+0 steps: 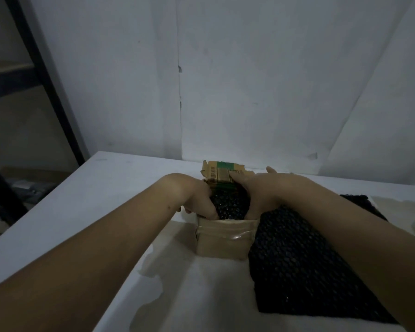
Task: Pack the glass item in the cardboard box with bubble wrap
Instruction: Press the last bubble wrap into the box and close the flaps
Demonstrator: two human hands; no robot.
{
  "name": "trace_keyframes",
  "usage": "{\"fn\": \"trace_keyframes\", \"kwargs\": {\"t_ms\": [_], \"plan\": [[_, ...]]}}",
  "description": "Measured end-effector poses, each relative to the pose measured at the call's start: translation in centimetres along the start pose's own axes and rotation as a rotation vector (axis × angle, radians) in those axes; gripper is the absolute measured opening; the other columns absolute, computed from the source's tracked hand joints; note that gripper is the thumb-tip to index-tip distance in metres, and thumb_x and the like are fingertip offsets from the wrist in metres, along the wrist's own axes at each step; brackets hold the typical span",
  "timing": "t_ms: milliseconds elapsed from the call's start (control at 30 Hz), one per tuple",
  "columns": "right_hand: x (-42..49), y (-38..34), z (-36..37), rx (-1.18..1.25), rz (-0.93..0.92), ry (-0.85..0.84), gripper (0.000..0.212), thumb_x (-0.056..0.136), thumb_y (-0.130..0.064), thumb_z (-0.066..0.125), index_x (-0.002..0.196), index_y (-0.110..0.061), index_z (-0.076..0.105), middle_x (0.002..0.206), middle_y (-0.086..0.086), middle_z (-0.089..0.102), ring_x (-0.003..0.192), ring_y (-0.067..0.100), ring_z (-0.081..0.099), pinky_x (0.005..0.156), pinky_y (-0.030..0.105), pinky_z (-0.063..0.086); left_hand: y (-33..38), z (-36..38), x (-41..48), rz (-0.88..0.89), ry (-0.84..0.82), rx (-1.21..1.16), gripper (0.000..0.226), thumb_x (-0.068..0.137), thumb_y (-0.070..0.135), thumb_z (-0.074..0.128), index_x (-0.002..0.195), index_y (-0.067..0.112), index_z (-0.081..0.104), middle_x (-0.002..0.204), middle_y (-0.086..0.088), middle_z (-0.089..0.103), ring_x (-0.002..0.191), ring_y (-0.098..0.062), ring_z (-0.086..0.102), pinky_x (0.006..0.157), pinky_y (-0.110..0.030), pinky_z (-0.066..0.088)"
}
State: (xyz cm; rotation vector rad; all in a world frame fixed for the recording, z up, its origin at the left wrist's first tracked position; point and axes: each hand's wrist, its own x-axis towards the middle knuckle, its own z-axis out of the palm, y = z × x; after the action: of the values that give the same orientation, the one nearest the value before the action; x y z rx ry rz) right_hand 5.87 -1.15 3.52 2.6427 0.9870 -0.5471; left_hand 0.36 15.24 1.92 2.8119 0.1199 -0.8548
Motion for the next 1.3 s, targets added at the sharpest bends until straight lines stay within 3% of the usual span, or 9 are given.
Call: {"fn": "trace_keyframes", "kwargs": {"t_ms": [167,367,533,667,800,900,1000,1100,1300], "plan": [[-0.4,1.5,-0.4,0.099,-0.057,0.084,0.114,0.077,-0.054,0.070,0.156,-0.028,-0.009,0.157,0.003,0.034,0.149,0.021,0.019,0.117,0.052,-0.011,-1.4,0.2,-0.3,0.104,0.009,-0.234,0.087,0.074,0.054,0.068,0.148,0.035,0.028,0.143,0.003,0.043,0.124,-0.020,0.048,0.102,-0.040,0.046],[-2.0,2.3,2.1,0.360,-0.168,0.186,0.102,0.069,-0.041,0.080,0.153,-0.037,0.023,0.132,-0.005,0.055,0.115,0.012,0.054,0.102,0.033,0.044,-1.3,1.7,-0.4,0.188,0.125,-0.187,0.074,0.072,0.058,0.071,0.136,0.031,0.046,0.125,0.010,0.058,0.108,-0.011,0.057,0.098,-0.036,0.047],[-2.7,3.2,2.9,0.697,-0.207,0.100,0.086,0.078,-0.023,0.072,0.152,-0.030,0.030,0.139,-0.003,0.055,0.125,0.005,0.051,0.105,0.025,0.042,-1.0,2.2,-1.0,0.193,0.154,-0.369,0.080,0.062,0.064,0.056,0.134,0.032,0.047,0.121,0.010,0.054,0.105,-0.006,0.053,0.081,-0.025,0.041],[-4.4,4.4,4.0,0.698,-0.246,0.293,0.069,0.082,-0.022,0.067,0.145,-0.034,0.042,0.137,-0.014,0.056,0.125,-0.004,0.049,0.105,0.023,0.040,-0.6,2.6,-2.2,0.231,0.191,-0.418,0.068,0.078,0.063,0.058,0.139,0.037,0.043,0.126,0.012,0.051,0.111,-0.007,0.051,0.082,-0.021,0.039],[-7.4,7.1,7.2,0.708,-0.217,0.525,0.059,0.081,-0.037,0.068,0.132,-0.055,0.044,0.127,-0.042,0.045,0.116,-0.025,0.042,0.093,-0.002,0.033,0.7,3.2,-5.0,0.373,0.749,-0.324,0.042,0.086,0.055,0.060,0.120,0.032,0.050,0.123,0.017,0.045,0.111,-0.004,0.047,0.083,-0.017,0.037],[-8.8,9.8,11.2,0.729,-0.074,0.530,0.059,0.077,-0.057,0.067,0.132,-0.057,0.044,0.128,-0.037,0.050,0.115,-0.015,0.050,0.093,0.003,0.037,5.4,5.4,-6.6,0.697,1.054,-0.284,0.023,0.082,0.031,0.064,0.101,0.021,0.055,0.117,0.008,0.052,0.109,-0.011,0.051,0.091,-0.029,0.044],[-8.8,12.4,15.5,0.690,0.155,0.506,0.072,0.082,-0.053,0.069,0.146,-0.035,0.041,0.144,-0.012,0.049,0.129,0.006,0.047,0.107,0.024,0.037,10.7,9.3,-5.4,0.867,0.913,-0.184,0.020,0.084,0.020,0.061,0.104,0.018,0.058,0.117,0.005,0.054,0.110,-0.013,0.052,0.091,-0.034,0.045],[-9.0,13.6,19.1,0.616,0.320,0.455,0.073,0.087,-0.047,0.067,0.149,-0.022,0.038,0.151,-0.002,0.042,0.136,0.016,0.041,0.110,0.028,0.035,13.5,12.9,-2.1,0.687,0.651,-0.264,0.041,0.096,0.024,0.051,0.136,0.020,0.046,0.144,0.004,0.040,0.132,-0.014,0.039,0.107,-0.030,0.038],[-10.0,14.0,21.8,0.400,0.284,0.634,0.012,0.089,-0.038,0.068,0.088,-0.029,0.060,0.094,-0.010,0.056,0.087,0.016,0.057,0.070,0.031,0.050,14.6,15.6,1.7,0.406,0.467,-0.204,0.057,0.101,0.027,0.045,0.153,0.016,0.024,0.164,-0.006,0.012,0.150,-0.026,0.009,0.120,-0.039,0.019]]}}
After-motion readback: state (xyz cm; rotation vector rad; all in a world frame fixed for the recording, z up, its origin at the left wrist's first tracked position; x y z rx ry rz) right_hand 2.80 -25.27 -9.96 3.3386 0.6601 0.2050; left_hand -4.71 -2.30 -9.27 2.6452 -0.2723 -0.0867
